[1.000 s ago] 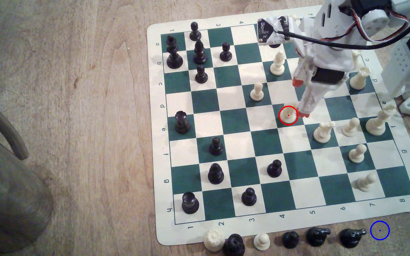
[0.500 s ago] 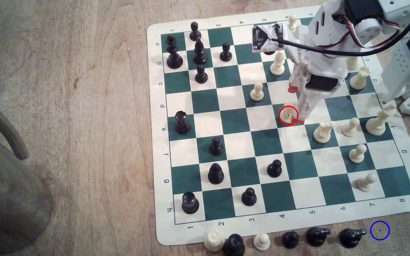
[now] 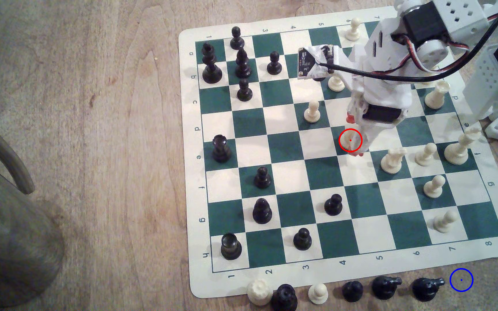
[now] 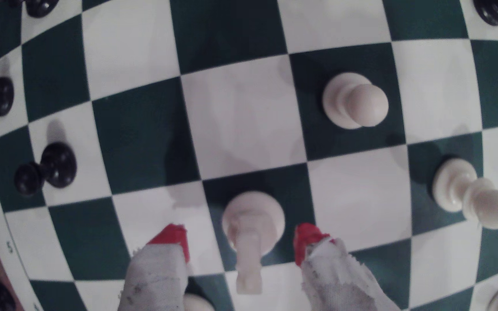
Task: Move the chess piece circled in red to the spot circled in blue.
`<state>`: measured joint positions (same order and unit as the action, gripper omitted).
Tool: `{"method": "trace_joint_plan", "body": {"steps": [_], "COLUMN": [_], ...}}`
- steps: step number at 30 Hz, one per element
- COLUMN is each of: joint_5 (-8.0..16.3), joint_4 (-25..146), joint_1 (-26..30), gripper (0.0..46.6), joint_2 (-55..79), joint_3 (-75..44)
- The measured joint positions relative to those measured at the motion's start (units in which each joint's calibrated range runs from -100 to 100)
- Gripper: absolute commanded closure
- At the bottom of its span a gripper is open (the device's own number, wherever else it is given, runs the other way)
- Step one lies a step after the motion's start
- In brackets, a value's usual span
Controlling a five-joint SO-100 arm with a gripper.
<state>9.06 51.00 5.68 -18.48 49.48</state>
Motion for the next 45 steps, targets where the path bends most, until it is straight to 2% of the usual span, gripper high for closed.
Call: {"method": "trace_joint_plan", "body": {"steps": [3,4,7,20,28,33,39,40,44,45], "joint_5": [0.10,0.10,0.10,0.88,2.39,4.40,6.45,7.03,8.45,9.08], "joint_4": [-0.48,-0.56,-0.48,0.88,5.02,11.24,18.41,20.40,23.98,25.18], "joint_1": [0.07,0.07,0.29,1.33,1.70,7.45,14.82,17.85,23.30,27.21], "gripper": [39.3,43.6,46.4,46.4,46.4,46.4,46.4,46.4,46.4,46.4], "joint_2": [0.50,0.50,0.50,-0.84,-10.56,-14.83,-13.41,-11.56,-8.13,-6.37], "joint_3": [0.00,0.00,0.00,-1.17,-1.17,-4.97,-14.73,-18.53,-25.49,-28.38]}}
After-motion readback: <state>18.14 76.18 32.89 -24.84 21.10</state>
